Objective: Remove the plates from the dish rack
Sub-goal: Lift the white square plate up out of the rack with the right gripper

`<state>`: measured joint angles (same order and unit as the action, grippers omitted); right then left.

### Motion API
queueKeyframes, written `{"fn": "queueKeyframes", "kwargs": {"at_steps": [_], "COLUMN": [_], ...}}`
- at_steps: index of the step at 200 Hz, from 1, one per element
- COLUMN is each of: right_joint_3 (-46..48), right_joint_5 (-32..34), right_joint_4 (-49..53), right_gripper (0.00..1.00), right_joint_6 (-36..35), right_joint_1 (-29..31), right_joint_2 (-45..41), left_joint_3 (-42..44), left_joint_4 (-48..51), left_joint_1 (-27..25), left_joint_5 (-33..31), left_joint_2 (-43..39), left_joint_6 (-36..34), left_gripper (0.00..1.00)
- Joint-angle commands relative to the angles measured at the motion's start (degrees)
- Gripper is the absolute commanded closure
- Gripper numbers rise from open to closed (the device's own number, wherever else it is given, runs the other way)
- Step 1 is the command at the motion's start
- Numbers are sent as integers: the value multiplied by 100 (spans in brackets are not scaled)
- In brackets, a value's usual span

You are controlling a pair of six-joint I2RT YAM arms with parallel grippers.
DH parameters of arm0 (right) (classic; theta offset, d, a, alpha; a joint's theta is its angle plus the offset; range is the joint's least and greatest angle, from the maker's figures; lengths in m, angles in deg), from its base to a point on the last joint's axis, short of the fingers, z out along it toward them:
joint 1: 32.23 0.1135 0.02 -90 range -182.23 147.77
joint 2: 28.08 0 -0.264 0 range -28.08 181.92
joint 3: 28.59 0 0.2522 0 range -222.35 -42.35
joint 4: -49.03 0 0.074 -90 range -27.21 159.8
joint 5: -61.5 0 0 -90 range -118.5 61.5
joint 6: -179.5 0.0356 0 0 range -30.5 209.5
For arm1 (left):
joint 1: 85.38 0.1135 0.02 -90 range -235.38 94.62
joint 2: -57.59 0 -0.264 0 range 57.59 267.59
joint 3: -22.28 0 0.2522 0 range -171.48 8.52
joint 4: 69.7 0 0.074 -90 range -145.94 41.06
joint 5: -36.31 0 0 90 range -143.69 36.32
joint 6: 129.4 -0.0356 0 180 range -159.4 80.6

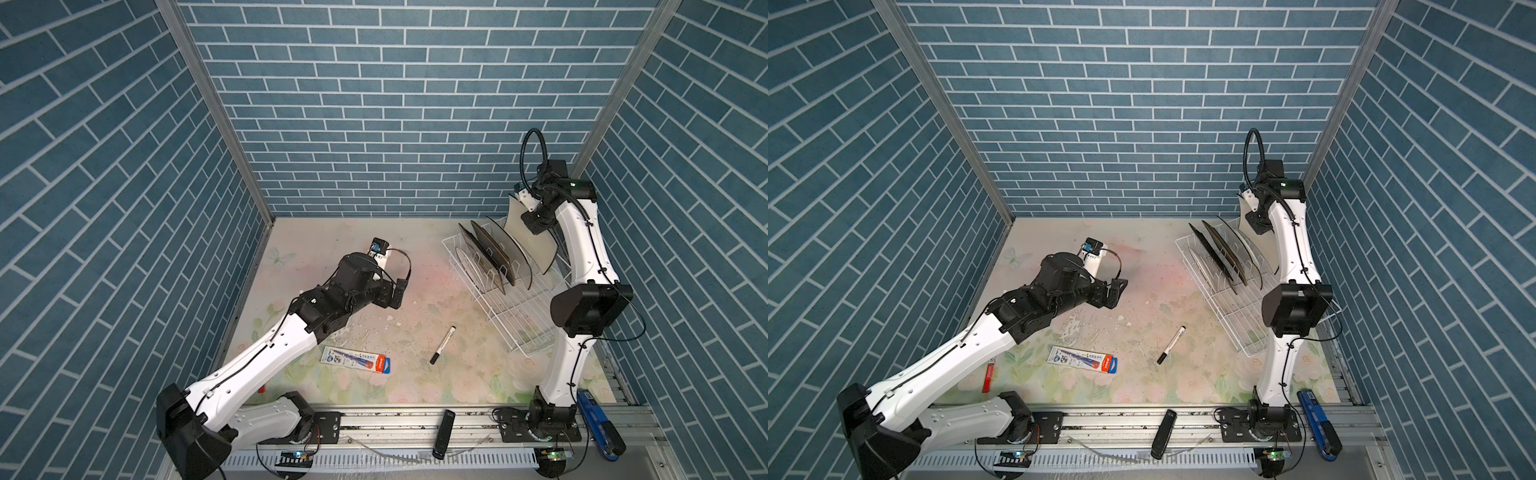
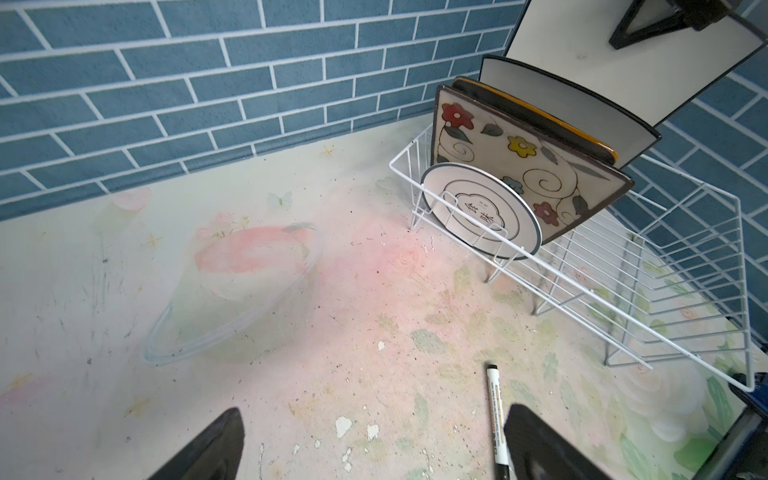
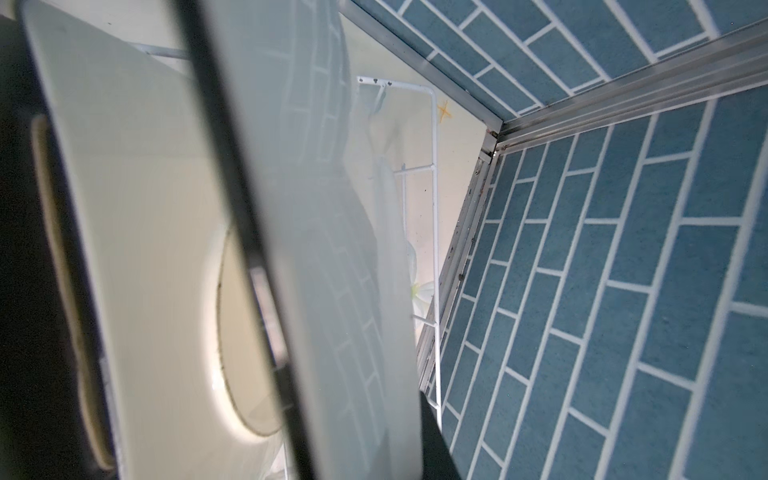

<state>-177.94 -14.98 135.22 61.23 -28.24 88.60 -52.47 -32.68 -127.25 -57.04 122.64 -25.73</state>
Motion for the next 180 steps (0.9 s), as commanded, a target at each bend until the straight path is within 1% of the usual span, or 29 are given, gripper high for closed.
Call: {"fn": "queueKeyframes", "kwargs": {"at_steps": [1,17,42,60,75,103,136,157,180], "right_joint_3": [-313,-78,662,1088,1132,1333,2252,2460,2588], "right_joint_5": [272,512,1010,996,1007,1259,1572,1666,1543], "right_joint_4": [-256,-481,-1150,-1516,-1459,-1414,-2142,-2296,-2371], "right_gripper": [100,100,100,100,100,100,100,100,100], "right_joint_6": [199,241,228,234,268,463,507,533,702], "right_joint_1": [71,125,282,326,363,541,871,1056,1256], "right_joint_2": [-640,-824,-1370,-1828,-2050,-2470,-3400,-3911,-4448], "left_joint_3": [190,217,245,305,372,524,825,1084,1312], "left_joint_4": [-9,18,90,107,101,115,125,15,-84], "left_joint_1": [38,42,42,39,39,37,38,38,35], "left_joint_5": [73,129,86,87,107,133,195,251,315], "left_joint_2": [-166,-238,-290,-361,-442,-572,-767,-991,-1224], "left_joint_6": [258,271,319,398,475,610,819,980,1138], "left_gripper": [0,0,0,0,0,0,0,0,0]}}
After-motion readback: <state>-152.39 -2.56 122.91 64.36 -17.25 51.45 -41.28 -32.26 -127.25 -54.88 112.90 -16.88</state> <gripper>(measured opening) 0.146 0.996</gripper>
